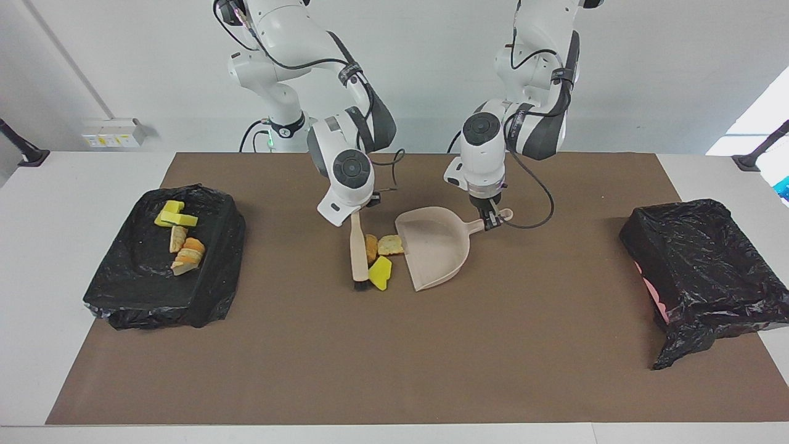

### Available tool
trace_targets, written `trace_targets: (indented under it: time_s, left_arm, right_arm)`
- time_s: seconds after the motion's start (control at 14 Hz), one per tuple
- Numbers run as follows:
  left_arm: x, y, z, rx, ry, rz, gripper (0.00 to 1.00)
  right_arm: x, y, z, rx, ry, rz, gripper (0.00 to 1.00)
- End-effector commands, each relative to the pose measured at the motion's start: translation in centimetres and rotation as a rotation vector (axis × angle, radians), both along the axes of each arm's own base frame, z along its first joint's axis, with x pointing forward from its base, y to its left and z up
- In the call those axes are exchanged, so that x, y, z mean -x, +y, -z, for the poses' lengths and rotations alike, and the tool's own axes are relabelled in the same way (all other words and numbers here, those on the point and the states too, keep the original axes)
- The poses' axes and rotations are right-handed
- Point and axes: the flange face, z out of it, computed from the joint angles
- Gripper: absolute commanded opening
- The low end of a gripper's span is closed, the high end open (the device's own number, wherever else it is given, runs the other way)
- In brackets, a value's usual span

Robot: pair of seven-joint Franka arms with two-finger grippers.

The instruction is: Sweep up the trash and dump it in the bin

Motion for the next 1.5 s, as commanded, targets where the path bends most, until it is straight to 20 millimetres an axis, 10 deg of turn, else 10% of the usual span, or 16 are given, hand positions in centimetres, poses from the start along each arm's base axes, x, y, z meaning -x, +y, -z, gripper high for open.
trace_targets:
  time_s: [0.0,0.36,0.86,1.14,1.43]
  left_arm:
    - [0.8,1.0,0.0,-0.009,-0.017,0.017,0.0]
    - [0.3,1.8,0.0,-0.009,-0.017,0.002,0.0]
    - [-2.0,4.6,-1.3,0.001,-0.01,0.047,0.0]
    - [-4.4,11.2,-5.6,0.021,-0.048,0.053,0.0]
    - [-6.4,20.8,-9.2,0.029,-0.078,0.004,0.0]
  right_arm:
    - [0.1,3.1,0.1,-0.158,-0.016,0.006,0.0]
    - [0.2,8.2,-2.5,-0.408,-0.026,0.166,0.0]
    - [1.1,3.3,-8.5,-0.285,0.056,0.145,0.0]
    - [8.3,9.0,-9.6,-0.065,0.023,0.249,0.0]
    - [14.9,10.7,-6.4,-0.009,0.042,0.175,0.0]
